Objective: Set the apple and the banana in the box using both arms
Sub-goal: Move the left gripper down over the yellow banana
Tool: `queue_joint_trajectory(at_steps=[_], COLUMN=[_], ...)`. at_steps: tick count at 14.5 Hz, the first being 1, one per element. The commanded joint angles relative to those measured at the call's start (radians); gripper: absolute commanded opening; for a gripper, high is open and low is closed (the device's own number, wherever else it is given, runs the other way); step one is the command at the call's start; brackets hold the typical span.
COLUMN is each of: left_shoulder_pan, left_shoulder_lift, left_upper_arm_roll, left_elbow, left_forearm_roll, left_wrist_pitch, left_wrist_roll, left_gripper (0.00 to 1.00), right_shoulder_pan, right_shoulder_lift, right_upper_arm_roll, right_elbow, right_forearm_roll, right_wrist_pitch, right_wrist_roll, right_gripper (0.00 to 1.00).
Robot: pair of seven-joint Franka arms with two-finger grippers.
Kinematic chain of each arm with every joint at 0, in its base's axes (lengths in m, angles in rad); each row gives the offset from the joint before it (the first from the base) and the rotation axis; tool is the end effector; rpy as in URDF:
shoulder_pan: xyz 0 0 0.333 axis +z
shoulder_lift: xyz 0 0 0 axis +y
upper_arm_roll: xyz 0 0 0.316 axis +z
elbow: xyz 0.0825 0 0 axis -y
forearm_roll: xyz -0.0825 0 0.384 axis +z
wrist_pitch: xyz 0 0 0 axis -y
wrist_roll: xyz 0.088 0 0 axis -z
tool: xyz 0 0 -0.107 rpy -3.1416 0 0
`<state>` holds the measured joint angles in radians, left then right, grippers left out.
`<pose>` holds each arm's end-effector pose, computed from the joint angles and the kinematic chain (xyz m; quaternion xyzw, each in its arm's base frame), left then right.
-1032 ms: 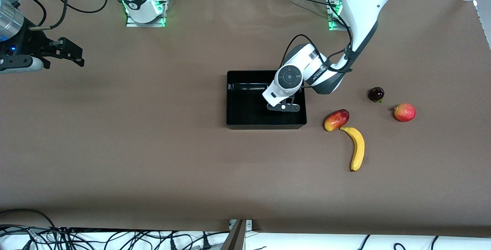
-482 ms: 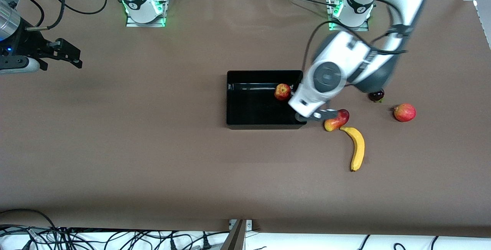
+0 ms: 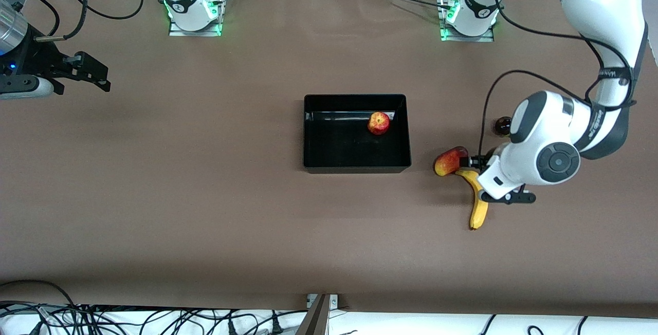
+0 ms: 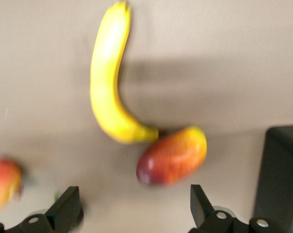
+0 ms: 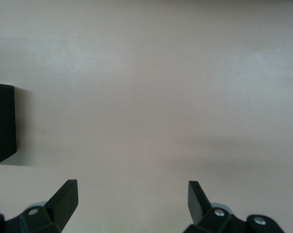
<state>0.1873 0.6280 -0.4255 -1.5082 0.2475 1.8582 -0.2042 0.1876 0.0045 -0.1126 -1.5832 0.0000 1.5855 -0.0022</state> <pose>0.6720 -0.0986 0.3049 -0.9931 0.0425 0.1088 0.0123 0.5554 0.0419 0.6174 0.9993 0.0386 -0.0011 0.0003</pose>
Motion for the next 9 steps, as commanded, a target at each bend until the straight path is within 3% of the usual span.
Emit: queue_joint_trajectory(at_steps=[1,4,9], left_shoulder_pan=[-0.008,0.02,0.08], left_shoulder_lift=[0.059,0.114,0.193], left_upper_arm_roll=[0.025,0.028,0.028], left_elbow=[-0.009,-0.007,-0.024], left_forearm_roll=[0.105,0.199,0.202], left_wrist_pitch=[0.16,0.283,0.355], left_wrist_roll=[0.101,0.104,0.104], left_gripper=[1.0,1.0,1.0], right_shoulder_pan=[-0.005,-0.005,-0.005], right_shoulder_lift=[0.005,0.005,0.005], right_upper_arm_roll=[0.007,0.007,0.007], right_elbow=[0.022,0.022,0.022], right_forearm_roll=[-0.006,-0.005,-0.001], right_wrist_pitch=[-0.015,-0.013,-0.015], right_wrist_roll=[-0.002,-0.001,-0.001], right_gripper=[1.0,1.0,1.0])
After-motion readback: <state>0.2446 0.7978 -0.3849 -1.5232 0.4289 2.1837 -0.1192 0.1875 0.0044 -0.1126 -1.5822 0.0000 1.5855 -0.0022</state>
